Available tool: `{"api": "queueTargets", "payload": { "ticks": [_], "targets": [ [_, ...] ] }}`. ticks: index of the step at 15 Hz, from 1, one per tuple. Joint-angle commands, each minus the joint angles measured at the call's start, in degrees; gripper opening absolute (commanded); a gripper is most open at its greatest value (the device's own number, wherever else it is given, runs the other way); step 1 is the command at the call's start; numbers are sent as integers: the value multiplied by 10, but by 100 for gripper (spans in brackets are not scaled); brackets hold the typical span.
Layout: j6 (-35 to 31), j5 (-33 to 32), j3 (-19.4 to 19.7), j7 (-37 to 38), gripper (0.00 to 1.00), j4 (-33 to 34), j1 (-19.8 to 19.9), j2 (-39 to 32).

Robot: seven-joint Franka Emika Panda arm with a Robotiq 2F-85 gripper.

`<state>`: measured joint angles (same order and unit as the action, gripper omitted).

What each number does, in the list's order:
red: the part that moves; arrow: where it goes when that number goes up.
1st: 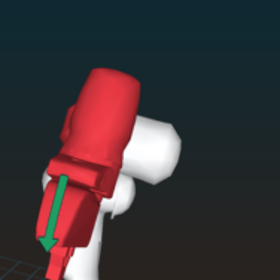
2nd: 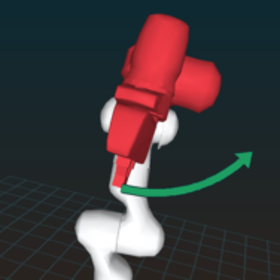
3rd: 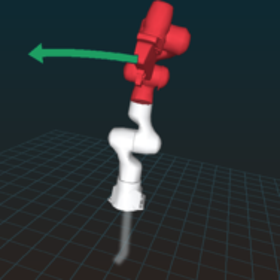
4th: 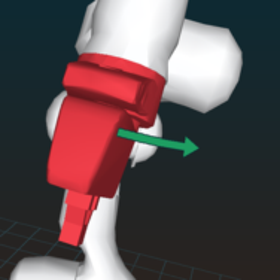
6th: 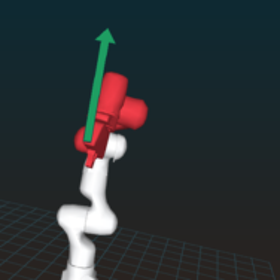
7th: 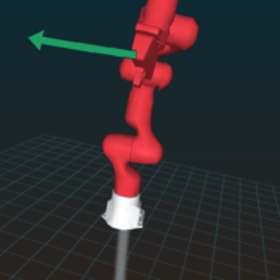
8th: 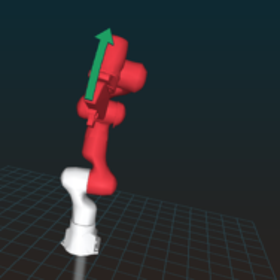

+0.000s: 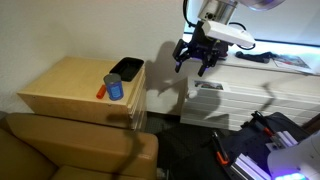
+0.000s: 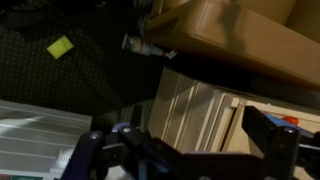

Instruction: Open the flat drawer

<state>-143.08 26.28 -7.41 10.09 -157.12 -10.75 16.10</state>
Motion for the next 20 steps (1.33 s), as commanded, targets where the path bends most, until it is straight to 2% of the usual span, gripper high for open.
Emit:
{"api": "queueTargets", "payload": {
  "ticks": [1, 4, 6, 8, 9, 10, 12, 15, 16, 18, 19, 20],
  "targets": [
    [-154, 44, -7, -16, 100, 2, -20, -87],
    [-296, 95, -16, -34, 100, 32, -53, -196],
    [-351, 136, -29, -52, 100, 70, -69, -263],
    [-350, 163, -53, -54, 100, 121, -60, -323],
    [-324, 179, -72, -66, 100, 143, -41, -341],
    [-338, 146, -47, -35, 100, 88, -66, -286],
    [-337, 161, -59, -42, 100, 126, -61, -330],
    [-337, 161, -60, -43, 100, 140, -57, -345],
    [-311, 172, -80, -69, 100, 155, -29, -354],
    [-298, 233, -153, -150, 100, 220, 61, -414],
    [-298, 261, -177, -187, 100, 252, 94, -450],
    [-315, 270, -181, -203, 100, 275, 109, -484]
  ]
}}
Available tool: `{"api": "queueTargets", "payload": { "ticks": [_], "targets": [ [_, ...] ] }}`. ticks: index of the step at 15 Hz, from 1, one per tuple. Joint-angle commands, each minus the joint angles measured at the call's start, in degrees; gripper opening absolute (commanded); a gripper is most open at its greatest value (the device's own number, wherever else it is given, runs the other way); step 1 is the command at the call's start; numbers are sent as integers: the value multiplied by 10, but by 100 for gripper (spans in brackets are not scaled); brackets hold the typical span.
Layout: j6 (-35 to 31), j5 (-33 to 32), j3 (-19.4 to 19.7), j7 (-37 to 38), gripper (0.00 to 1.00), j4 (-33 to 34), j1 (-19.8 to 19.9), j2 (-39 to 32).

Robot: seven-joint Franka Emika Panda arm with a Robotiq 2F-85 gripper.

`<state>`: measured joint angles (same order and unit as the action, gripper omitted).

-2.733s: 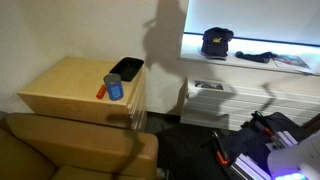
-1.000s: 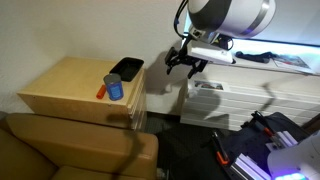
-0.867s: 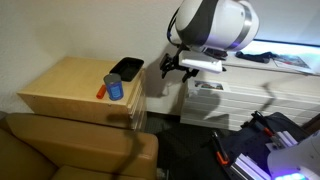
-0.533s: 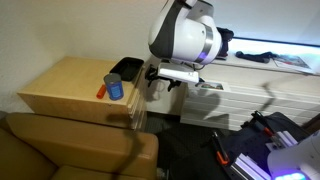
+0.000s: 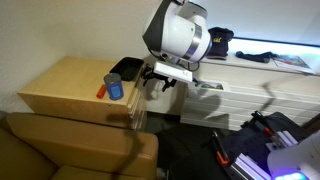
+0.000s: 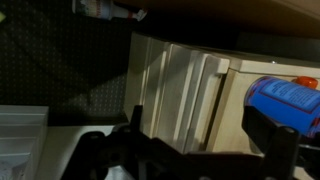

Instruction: Open the flat drawer

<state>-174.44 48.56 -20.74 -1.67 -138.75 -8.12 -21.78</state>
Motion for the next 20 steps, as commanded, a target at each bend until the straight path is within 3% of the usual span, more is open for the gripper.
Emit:
{"api": "queueTargets", "payload": {
  "ticks": [1, 4, 5, 8, 9, 11, 13, 16, 20],
  "targets": [
    [-13, 53, -53, -104, 100, 110, 100, -133],
    [-14, 29, -36, -124, 100, 152, 117, -212],
    [-10, 13, -20, -120, 100, 172, 105, -238],
    [-41, 25, -63, -147, 100, 213, 127, -295],
    [-17, 17, -35, -124, 100, 185, 113, -264],
    [-32, 17, -48, -126, 100, 206, 113, -290],
    [-50, 30, -99, -155, 100, 210, 156, -294],
    [-87, 23, -139, -165, 100, 228, 177, -308],
    [-80, 16, -124, -141, 100, 226, 159, -296]
  ]
}}
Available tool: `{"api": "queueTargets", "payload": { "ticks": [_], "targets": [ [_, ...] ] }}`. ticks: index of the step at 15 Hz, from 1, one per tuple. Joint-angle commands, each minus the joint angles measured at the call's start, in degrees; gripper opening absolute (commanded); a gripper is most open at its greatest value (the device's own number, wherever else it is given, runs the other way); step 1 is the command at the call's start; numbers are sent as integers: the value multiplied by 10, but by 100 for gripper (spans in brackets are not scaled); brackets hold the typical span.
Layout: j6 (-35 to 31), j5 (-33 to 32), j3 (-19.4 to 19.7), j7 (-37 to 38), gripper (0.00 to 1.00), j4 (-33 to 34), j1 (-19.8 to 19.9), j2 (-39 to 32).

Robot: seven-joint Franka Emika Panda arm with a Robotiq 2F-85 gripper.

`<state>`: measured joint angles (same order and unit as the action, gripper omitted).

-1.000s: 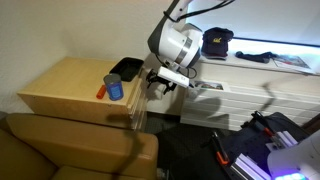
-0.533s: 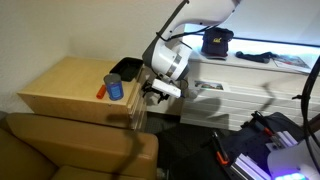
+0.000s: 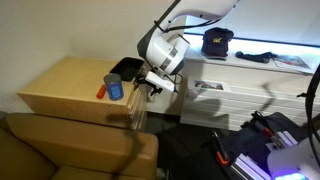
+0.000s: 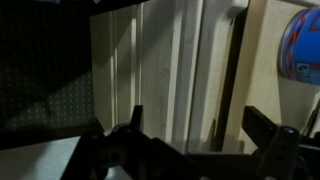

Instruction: Open the flat drawer

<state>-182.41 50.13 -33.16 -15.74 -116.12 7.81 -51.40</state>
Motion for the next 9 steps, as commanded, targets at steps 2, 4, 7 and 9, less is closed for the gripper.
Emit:
{"api": "queueTargets", "payload": {
  "ticks": [2, 4, 7, 9],
  "targets": [
    [0, 0, 0, 0, 100, 0, -1, 0],
    [3, 0, 12, 7, 100, 4, -10, -1],
    [3, -8, 28, 9, 100, 23, -29, -20],
    [-1, -9, 32, 8, 100, 35, -39, -27]
  ]
}}
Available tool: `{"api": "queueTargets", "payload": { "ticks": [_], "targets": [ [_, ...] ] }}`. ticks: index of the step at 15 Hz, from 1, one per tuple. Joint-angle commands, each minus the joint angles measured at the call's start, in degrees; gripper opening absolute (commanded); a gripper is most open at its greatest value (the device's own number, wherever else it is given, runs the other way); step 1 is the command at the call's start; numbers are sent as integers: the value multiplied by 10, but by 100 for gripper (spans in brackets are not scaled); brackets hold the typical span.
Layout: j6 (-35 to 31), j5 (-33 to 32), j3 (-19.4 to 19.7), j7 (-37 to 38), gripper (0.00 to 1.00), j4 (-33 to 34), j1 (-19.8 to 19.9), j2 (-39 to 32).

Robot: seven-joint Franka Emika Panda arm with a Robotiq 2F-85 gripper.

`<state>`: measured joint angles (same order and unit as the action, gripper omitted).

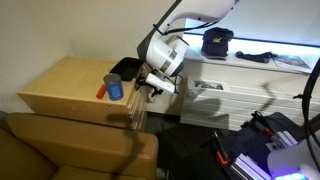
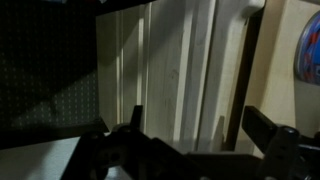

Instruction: Open the flat drawer

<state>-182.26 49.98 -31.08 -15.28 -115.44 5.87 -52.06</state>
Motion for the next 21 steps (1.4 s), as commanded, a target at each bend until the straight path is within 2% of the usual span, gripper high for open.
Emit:
{"api": "queueTargets", "payload": {
  "ticks": [1, 8, 12, 15, 18, 21],
  "targets": [
    [-5, -8, 11, 1, 100, 35, -23, -26],
    [5, -6, 64, 16, 100, 67, -78, -57],
    [-6, -2, 31, -3, 100, 85, -48, -76],
    [-3, 8, -14, -8, 100, 103, -2, -98],
    [-17, 6, -40, -12, 100, 113, 31, -127],
    [-28, -8, -39, -25, 100, 110, 35, -143]
  ]
}}
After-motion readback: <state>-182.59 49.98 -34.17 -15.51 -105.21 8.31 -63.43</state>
